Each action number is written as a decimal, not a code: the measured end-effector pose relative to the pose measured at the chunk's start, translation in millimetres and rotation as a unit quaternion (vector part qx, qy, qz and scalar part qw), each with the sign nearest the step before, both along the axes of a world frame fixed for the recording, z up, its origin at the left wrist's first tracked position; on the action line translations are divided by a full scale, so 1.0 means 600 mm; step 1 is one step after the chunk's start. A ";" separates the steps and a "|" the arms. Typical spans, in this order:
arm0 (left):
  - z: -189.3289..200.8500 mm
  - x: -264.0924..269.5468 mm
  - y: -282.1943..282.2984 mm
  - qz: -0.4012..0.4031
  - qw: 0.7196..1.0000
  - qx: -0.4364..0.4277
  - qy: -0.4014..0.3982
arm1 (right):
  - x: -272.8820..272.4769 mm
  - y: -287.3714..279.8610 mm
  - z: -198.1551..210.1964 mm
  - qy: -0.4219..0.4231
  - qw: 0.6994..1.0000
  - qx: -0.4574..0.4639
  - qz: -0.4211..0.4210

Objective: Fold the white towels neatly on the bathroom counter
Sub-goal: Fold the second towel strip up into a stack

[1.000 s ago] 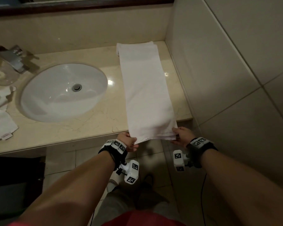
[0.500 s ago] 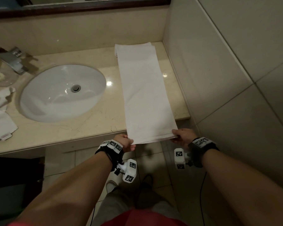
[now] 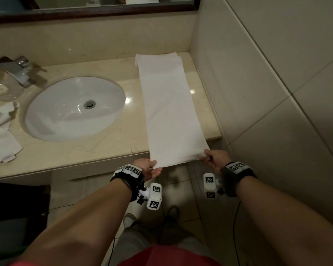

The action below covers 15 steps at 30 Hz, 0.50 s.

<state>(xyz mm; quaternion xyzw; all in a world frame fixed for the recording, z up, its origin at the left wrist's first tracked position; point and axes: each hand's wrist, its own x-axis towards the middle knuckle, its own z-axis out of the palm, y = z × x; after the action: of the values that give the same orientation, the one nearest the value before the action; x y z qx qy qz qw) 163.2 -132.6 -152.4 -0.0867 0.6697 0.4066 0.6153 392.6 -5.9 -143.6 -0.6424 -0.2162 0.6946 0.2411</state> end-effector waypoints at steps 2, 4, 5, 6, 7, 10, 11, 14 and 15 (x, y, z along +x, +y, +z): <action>0.002 -0.003 -0.003 0.000 1.000 0.004 -0.017 | 0.005 -0.002 0.003 0.002 1.000 0.009 -0.014; 0.007 -0.003 -0.005 -0.001 1.000 0.007 -0.022 | 0.011 -0.006 0.006 0.009 1.000 0.010 -0.018; 0.009 -0.001 -0.004 -0.002 1.000 0.006 -0.020 | 0.013 -0.008 0.007 0.007 1.000 0.010 -0.017; 0.009 0.001 -0.005 0.001 1.000 0.006 -0.018 | 0.014 -0.010 0.006 0.000 1.000 0.012 -0.014; 0.010 0.003 -0.005 0.004 1.000 0.006 -0.016 | 0.014 -0.011 0.005 -0.009 1.000 0.016 -0.009; 0.011 0.005 -0.003 0.014 1.000 0.005 0.000 | 0.010 -0.009 0.003 -0.031 0.999 0.027 -0.006; 0.011 0.005 -0.002 0.014 1.000 0.002 0.007 | 0.010 -0.009 0.003 -0.041 0.999 0.036 0.000; 0.010 0.003 0.000 0.005 0.999 -0.002 0.051 | 0.011 -0.009 0.010 -0.083 0.993 0.066 0.046; 0.009 0.002 0.001 0.003 0.998 -0.001 0.069 | 0.012 -0.009 0.014 -0.092 0.991 0.072 0.069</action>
<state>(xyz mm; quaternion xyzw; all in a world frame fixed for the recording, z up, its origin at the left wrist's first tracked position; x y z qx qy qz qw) 164.5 -132.3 -147.2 -0.0611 0.7105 0.4129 0.5665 399.6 -11.3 -135.3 -0.6677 -0.3311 0.6303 0.2175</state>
